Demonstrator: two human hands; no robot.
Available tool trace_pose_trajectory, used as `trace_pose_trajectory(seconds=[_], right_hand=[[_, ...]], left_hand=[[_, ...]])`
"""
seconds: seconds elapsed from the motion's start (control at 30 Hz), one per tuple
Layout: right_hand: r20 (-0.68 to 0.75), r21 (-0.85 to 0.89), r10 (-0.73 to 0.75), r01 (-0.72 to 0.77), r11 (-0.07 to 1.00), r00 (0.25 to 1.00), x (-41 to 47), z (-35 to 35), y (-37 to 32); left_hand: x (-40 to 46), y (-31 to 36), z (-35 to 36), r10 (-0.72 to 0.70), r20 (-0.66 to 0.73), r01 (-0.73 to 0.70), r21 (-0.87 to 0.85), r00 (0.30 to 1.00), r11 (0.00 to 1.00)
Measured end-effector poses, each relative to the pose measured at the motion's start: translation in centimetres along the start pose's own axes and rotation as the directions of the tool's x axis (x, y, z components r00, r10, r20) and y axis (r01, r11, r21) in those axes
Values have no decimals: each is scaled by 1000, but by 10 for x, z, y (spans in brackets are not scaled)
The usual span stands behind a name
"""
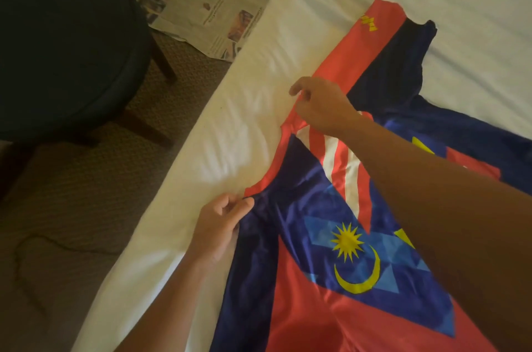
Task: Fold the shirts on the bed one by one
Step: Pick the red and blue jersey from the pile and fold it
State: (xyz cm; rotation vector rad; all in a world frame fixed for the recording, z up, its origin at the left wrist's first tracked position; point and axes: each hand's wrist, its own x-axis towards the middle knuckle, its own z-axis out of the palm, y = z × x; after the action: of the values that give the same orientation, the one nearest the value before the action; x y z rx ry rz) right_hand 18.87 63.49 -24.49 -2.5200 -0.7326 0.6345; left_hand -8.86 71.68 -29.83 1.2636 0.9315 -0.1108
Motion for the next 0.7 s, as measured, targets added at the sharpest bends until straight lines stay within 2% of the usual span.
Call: trace_pose_trajectory(seconds=[0.1,0.17,0.23,0.3,0.47,0.6,0.7], right_hand=[[188,-253,-17,66,965,982,-3,9,4],[210,-356,-30,105,929,977,-3,16,1],[124,-299,-13,49,953,992,-1,21,-3],[48,-159,35,-27,987,998,-3,25,-3],[69,41,30,-33,999,997,-38,21,5],[14,35,54,-54,998,998,-90,22,16],[-37,83,120,-116,990,992,-139,28,23]], left_hand=[[-2,-2,1,45,-11,-43,116,999,992],[0,-4,-2,37,-37,-32,117,999,993],[1,-6,-4,25,-53,-21,78,998,997],[-2,-6,-5,45,-62,-42,58,997,997],[-23,-3,3,28,-145,-7,147,989,989],[-51,-5,11,72,-214,23,410,974,912],[-66,-13,8,94,-222,40,531,970,846]])
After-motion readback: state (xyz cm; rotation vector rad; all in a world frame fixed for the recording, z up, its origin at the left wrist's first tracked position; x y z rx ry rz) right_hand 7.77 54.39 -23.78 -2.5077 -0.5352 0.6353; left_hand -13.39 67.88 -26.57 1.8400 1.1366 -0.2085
